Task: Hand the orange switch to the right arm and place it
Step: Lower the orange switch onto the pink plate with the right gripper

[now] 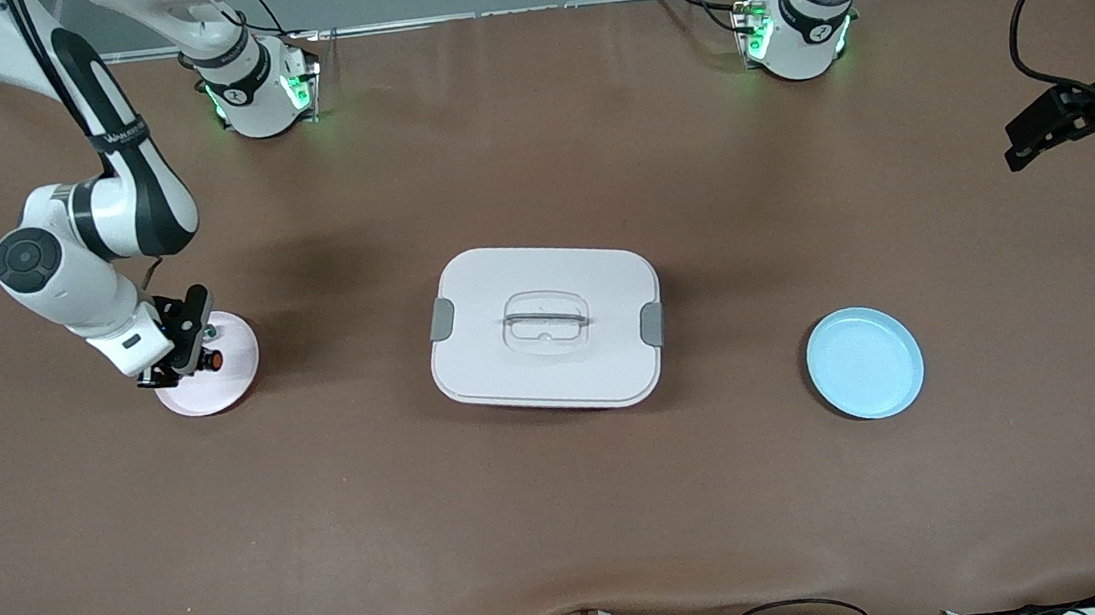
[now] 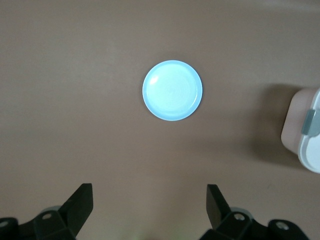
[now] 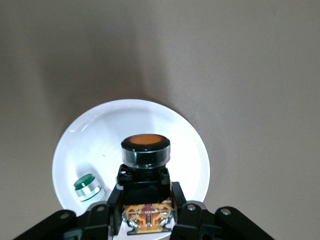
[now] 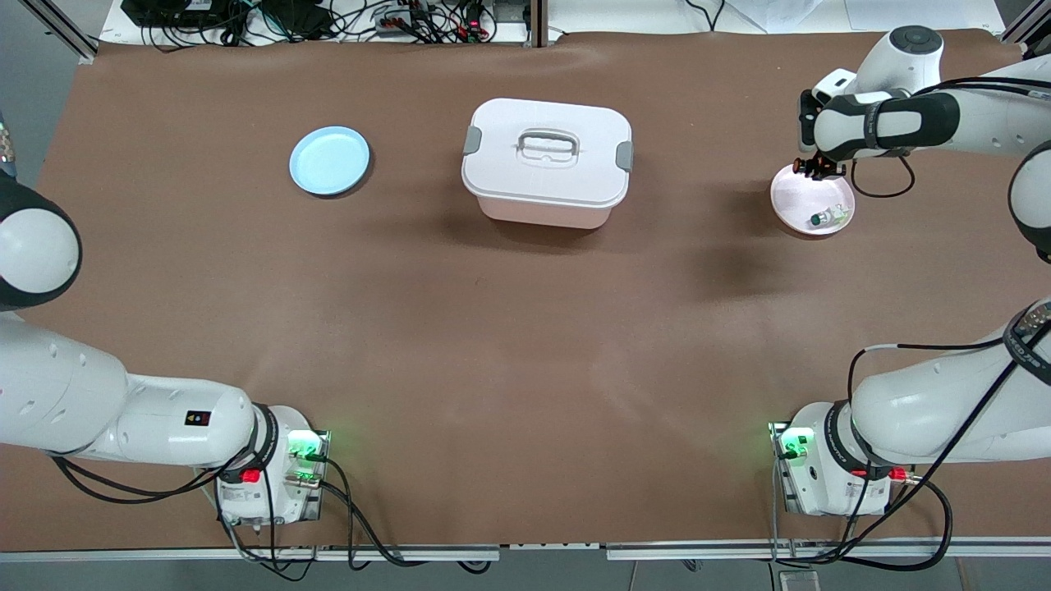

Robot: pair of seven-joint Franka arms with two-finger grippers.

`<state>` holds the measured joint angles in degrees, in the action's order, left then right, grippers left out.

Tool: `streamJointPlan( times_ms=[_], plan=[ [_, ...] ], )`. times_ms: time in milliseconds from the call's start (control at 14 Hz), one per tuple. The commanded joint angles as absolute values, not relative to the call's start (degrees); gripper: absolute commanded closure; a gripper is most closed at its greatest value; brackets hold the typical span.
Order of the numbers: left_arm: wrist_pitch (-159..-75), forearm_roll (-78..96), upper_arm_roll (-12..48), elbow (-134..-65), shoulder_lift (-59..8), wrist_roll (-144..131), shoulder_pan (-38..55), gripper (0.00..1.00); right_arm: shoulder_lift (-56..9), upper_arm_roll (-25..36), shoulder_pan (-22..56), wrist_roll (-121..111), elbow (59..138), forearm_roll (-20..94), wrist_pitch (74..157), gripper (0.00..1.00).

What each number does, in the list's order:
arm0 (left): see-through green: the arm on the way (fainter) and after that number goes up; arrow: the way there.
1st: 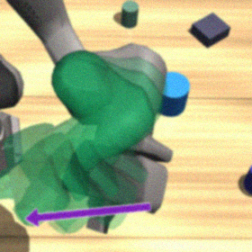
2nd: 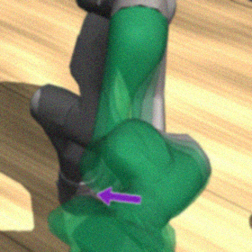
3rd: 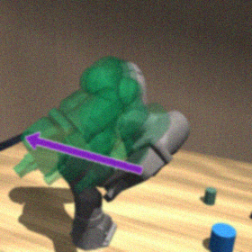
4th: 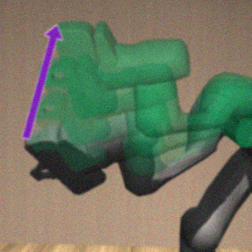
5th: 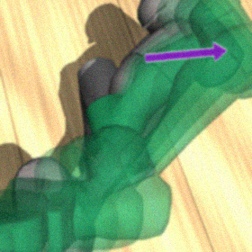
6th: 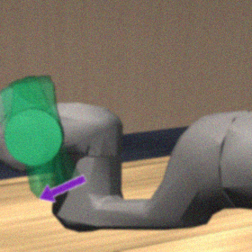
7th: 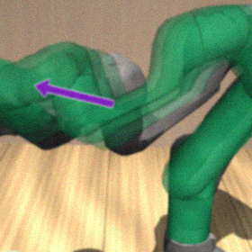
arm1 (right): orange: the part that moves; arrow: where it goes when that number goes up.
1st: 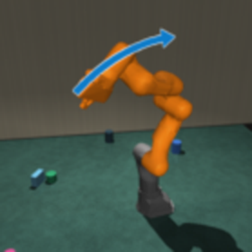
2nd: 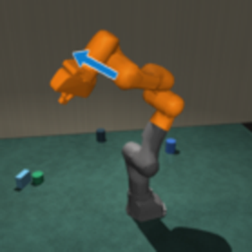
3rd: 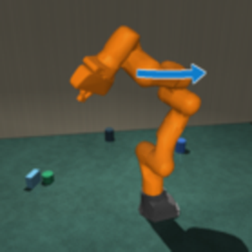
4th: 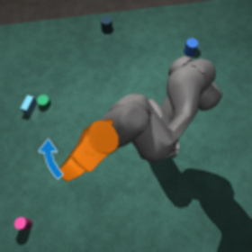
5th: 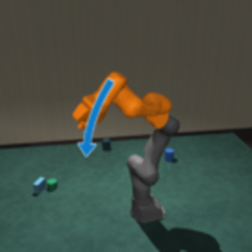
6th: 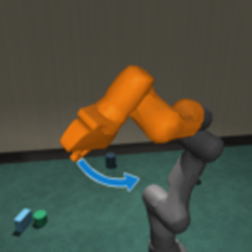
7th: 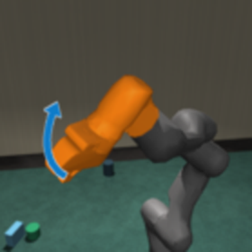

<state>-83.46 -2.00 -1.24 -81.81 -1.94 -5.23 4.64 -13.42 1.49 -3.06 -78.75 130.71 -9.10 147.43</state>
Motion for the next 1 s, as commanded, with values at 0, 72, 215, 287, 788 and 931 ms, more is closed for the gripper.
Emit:
streamJointPlan(
  times_ms=[0, 72, 215, 287, 788, 931],
  plan=[
    [-83.0, -1.1, -2.8, -85.3, 1.7, -3.3, 6.1, 0.0, -15.8, 0.7, -5.5, -79.6, 130.6, -10.8, 150.8, 1.0],
    [-83.0, -1.1, -2.8, -86.0, 2.2, -3.3, 6.1, 0.0, -16.8, 0.7, -5.8, -79.9, 130.6, -10.9, 152.2, 1.0],
    [-82.9, -1.1, -2.6, -86.1, 2.6, -3.3, 5.7, 0.0, -18.5, 0.7, -6.4, -80.4, 130.3, -10.9, 152.9, 1.0],
    [-82.8, -1.1, -2.5, -86.1, 2.7, -3.4, 5.7, 0.0, -19.4, 0.7, -6.5, -80.4, 130.2, -10.9, 152.9, 1.0],
    [-81.8, -1.2, -2.5, -86.7, 3.0, -3.3, 5.5, 0.0, -22.8, 0.7, -7.6, -80.4, 129.2, -10.9, 154.7, 1.0],
    [-82.2, -1.2, -2.5, -86.7, 3.0, -3.3, 5.5, 0.0, -23.4, 0.7, -7.6, -80.3, 129.0, -10.9, 154.9, 1.0]
  ],
)
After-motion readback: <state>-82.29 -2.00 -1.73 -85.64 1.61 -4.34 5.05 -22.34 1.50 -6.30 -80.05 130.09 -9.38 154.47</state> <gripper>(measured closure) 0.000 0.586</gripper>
